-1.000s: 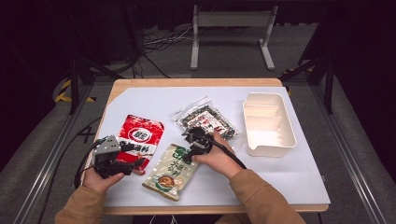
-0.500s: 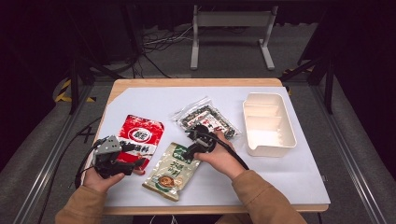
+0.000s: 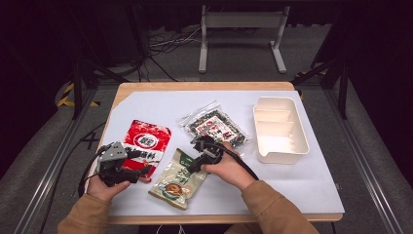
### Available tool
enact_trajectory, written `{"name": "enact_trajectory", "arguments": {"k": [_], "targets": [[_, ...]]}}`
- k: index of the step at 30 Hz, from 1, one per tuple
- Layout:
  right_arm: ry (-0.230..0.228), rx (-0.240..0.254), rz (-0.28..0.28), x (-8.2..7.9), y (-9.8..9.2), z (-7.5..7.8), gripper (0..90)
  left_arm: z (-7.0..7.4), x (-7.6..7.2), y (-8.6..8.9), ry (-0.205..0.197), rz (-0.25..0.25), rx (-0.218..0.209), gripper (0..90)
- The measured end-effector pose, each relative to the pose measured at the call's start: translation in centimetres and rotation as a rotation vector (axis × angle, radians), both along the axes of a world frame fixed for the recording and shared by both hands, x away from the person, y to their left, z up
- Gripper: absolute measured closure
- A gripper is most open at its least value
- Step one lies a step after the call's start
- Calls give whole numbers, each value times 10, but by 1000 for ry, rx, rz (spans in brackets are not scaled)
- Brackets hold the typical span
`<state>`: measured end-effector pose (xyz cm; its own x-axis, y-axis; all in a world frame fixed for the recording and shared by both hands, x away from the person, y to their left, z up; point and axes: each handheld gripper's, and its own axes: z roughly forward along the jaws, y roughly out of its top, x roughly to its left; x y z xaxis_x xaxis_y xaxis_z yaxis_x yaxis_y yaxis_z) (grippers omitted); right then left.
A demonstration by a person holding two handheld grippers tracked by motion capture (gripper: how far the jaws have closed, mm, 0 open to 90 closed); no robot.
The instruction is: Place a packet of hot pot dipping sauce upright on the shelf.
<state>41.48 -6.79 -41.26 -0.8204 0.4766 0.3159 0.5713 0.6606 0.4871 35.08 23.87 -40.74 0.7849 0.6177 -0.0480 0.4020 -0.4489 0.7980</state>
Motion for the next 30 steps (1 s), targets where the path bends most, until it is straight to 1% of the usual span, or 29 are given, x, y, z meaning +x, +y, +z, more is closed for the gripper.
{"name": "enact_trajectory", "arguments": {"k": [2,5,6,11,13,14,15,16,18,19,23,24,30], "targets": [[6,4,15,-2,1,-1,637,0,0,0,3,2,-1,310],[-15,-13,38,-3,2,-3,656,0,0,-1,1,1,1,310],[-16,-20,41,-4,2,-3,667,0,-1,-1,8,2,-5,310],[-45,-53,64,-6,3,-10,715,-1,0,-1,9,2,-4,310],[-82,-85,75,-8,5,-13,754,-1,0,-2,6,2,-1,309],[-108,-100,77,-9,6,-13,803,-1,0,-2,5,1,0,309],[-118,-108,84,-9,6,-13,821,-1,0,-2,5,2,0,309],[-118,-108,84,-9,6,-13,821,-1,0,-2,5,2,0,308],[-150,-125,101,-10,7,-13,864,-1,0,-2,8,2,-3,306],[-157,-128,108,-10,7,-13,872,-1,0,-1,7,3,-2,305],[-165,-135,110,-10,8,-12,889,-1,0,-1,7,4,-3,305],[-164,-135,108,-10,8,-12,891,-1,0,0,-2,3,4,305],[-156,-128,108,-9,8,-9,894,-1,0,0,4,7,3,305]]}}
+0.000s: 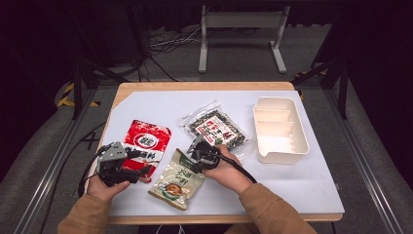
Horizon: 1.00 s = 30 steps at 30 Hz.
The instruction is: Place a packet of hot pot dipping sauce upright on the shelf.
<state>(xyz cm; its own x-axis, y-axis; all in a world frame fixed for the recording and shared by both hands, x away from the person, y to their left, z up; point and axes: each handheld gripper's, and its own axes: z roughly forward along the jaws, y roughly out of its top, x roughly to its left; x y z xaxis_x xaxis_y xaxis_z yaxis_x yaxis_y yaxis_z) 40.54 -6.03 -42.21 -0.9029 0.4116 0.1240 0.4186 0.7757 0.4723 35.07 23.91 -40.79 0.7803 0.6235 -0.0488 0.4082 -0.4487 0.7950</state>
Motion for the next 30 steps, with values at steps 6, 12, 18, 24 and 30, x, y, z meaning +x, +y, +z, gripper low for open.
{"name": "enact_trajectory", "arguments": {"k": [6,12,18,24,30], "targets": [[32,38,1,1,-4,14,894,0,0,1,0,6,-9,305],[54,77,14,-1,-7,30,896,0,1,2,0,12,-14,303],[65,110,32,-6,-7,44,898,0,1,4,3,21,-26,302],[37,112,59,-16,-6,63,899,1,2,7,1,34,-32,296],[10,120,85,-27,-5,80,899,1,3,9,-5,36,-40,295]]}}
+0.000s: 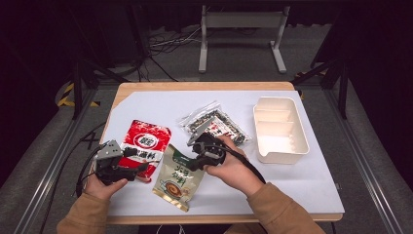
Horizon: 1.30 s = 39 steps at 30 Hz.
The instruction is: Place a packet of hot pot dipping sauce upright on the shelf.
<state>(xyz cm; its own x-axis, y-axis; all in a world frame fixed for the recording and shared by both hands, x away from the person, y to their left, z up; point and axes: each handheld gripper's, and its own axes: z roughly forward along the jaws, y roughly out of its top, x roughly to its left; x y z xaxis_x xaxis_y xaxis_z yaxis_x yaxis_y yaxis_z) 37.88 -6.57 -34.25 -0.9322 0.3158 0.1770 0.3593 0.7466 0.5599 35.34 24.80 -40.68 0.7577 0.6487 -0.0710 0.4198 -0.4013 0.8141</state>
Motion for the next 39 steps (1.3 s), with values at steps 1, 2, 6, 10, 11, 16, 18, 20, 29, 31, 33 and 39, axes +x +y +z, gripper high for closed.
{"name": "enact_trajectory", "arguments": {"k": [1,2,6,10,11,16,18,20,29,31,33,39], "targets": [[-7,-4,1,-2,0,3,899,0,0,1,-2,0,1,294],[-15,-4,5,-3,0,5,899,0,0,1,1,2,-5,295],[-33,-9,15,-10,0,15,899,0,1,2,6,7,-11,292],[-49,-12,27,-15,-1,22,899,0,0,2,10,8,-15,289],[-52,-14,31,-16,-1,25,899,0,0,2,11,11,-17,289],[-88,-33,45,-22,-1,34,899,0,0,2,12,10,-21,288],[-103,-47,48,-24,-1,37,899,0,1,2,13,5,-24,287],[-113,-59,47,-25,-2,40,900,0,1,2,14,-1,-24,285],[-135,-57,38,-25,-9,52,899,0,2,3,13,3,-21,278],[-141,-62,38,-26,-9,56,899,0,1,3,6,8,-24,278],[-150,-66,34,-26,-11,60,899,0,1,4,5,12,-31,276],[-156,-73,25,-22,-16,68,899,3,0,7,-32,30,-42,276]]}}
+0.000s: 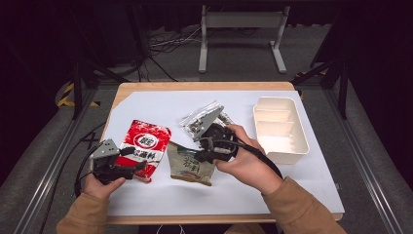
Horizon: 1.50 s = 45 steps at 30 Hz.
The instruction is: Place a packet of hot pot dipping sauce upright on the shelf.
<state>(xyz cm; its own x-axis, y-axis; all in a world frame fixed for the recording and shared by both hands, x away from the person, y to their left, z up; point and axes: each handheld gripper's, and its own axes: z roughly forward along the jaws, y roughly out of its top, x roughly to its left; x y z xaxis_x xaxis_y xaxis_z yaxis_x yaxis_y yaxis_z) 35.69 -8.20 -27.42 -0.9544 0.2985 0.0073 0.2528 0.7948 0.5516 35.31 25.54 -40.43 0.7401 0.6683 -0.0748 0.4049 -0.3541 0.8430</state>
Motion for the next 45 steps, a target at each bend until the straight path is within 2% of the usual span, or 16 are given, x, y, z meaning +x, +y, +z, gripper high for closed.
{"name": "enact_trajectory", "arguments": {"k": [5,11,14,23,31,36,40,45], "targets": [[-2,4,-9,3,-5,8,899,2,-1,3,-16,20,-22,279],[-4,16,-20,8,-12,16,899,2,-1,6,-23,34,-24,280],[-6,7,-23,10,-16,21,899,2,-1,7,-29,36,-31,285],[-17,10,-51,19,-30,34,899,1,0,9,-19,44,-38,289],[-41,23,-76,24,-43,48,899,0,0,10,-22,53,-39,289],[-58,14,-98,29,-52,56,899,0,0,10,-15,56,-47,289],[-82,8,-116,34,-59,61,899,0,1,11,-13,53,-45,289],[-87,20,-141,41,-70,63,899,-1,0,11,-8,60,-47,288]]}}
